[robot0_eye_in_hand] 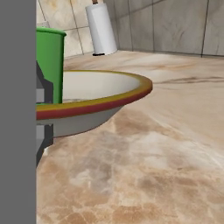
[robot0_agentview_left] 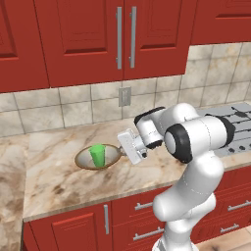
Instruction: Place the cup inside the bowl on the dining table and move the bowl to any counter.
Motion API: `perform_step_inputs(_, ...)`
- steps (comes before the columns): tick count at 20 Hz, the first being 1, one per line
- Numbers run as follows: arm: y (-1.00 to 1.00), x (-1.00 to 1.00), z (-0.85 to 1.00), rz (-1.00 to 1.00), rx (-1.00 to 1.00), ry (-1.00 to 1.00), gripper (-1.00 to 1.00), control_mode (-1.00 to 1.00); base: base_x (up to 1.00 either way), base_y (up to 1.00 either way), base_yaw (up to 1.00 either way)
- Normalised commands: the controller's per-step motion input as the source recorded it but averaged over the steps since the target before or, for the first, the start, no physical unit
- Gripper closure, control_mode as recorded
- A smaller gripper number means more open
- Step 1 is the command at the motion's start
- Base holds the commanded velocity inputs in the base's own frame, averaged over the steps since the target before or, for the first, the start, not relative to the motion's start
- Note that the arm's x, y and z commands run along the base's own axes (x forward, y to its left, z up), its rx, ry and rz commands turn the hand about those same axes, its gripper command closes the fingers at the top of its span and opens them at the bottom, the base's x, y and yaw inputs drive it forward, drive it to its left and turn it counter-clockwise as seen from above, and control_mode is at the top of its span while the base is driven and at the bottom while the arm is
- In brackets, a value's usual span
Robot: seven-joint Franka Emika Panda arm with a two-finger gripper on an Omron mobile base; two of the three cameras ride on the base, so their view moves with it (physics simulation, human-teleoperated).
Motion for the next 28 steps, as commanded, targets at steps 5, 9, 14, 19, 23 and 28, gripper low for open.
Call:
perform_step_inputs(5, 0.00, 0.00, 0.00, 0.00, 0.00, 0.00, -1.00, -1.00, 0.00, 0.00, 0.00)
perform_step_inputs(9, 0.00, 0.00, 0.00, 0.00, 0.00, 0.00, -1.00, -1.00, 0.00, 0.00, 0.00)
perform_step_inputs(14, 0.00, -0.01, 0.00, 0.00, 0.00, 0.00, -1.00, -1.00, 0.00, 0.00, 0.00)
perform_step_inputs(19, -0.11, -0.04, 0.00, 0.00, 0.00, 0.00, -1.00, -1.00, 0.00, 0.00, 0.00)
perform_step_inputs(23, -0.38, -0.48, 0.06, 0.00, -0.01, -0.05, -1.00, -1.00, 0.00, 0.00, 0.00)
perform_step_inputs(28, -0.48, -0.66, 0.12, 0.00, -0.01, -0.14, -1.00, -1.00, 0.00, 0.00, 0.00)
